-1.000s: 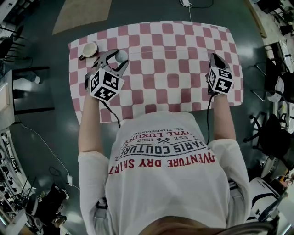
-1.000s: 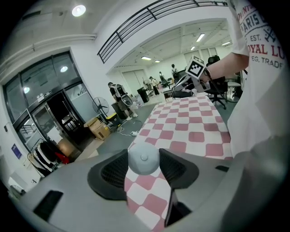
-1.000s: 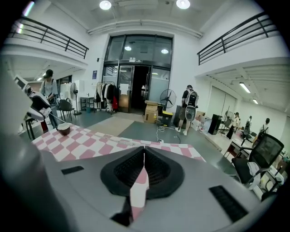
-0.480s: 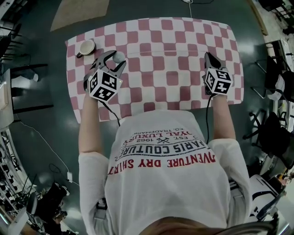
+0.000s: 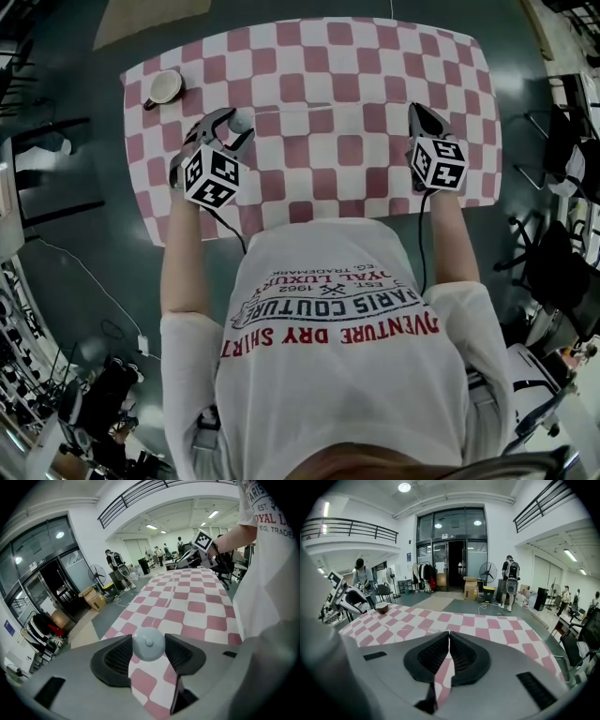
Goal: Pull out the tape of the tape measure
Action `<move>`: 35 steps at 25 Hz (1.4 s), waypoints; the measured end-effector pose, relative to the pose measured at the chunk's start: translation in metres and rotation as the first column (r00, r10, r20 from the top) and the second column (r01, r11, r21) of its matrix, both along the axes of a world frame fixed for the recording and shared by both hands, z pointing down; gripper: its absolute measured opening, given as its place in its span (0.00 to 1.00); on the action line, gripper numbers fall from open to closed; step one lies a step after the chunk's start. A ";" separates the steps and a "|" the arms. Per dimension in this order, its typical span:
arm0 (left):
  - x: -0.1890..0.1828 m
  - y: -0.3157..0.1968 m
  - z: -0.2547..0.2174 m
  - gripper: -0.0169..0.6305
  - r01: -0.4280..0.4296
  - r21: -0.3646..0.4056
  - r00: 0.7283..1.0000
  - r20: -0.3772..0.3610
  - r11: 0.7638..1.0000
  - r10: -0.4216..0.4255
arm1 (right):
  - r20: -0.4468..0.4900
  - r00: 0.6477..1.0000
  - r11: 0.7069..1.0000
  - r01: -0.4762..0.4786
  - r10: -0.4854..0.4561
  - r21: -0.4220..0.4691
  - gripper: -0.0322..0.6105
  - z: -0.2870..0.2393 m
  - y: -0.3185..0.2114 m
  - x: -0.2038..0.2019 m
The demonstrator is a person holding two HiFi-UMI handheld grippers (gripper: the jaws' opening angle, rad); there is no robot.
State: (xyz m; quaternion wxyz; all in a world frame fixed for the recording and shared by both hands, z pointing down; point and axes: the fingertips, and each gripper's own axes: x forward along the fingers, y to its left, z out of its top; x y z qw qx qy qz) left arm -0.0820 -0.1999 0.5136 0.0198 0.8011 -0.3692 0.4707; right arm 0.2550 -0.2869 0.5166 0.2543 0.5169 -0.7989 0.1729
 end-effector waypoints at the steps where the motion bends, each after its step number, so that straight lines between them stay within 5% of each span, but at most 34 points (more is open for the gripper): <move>1: -0.001 0.003 0.007 0.39 0.003 -0.016 1.000 0.003 1.000 -0.003 | -0.004 1.000 1.000 0.005 -0.005 -0.014 0.10 0.006 0.002 -0.001; 19: 0.000 0.039 0.112 0.39 0.133 -0.277 0.990 -0.005 0.952 -0.140 | -0.050 0.995 0.972 0.072 -0.085 -0.225 0.10 0.102 0.034 0.000; 35: -0.003 0.037 0.129 0.39 0.167 -0.319 0.981 -0.038 0.933 -0.189 | -0.078 0.994 0.959 0.050 -0.075 -0.277 0.10 0.136 0.043 0.010</move>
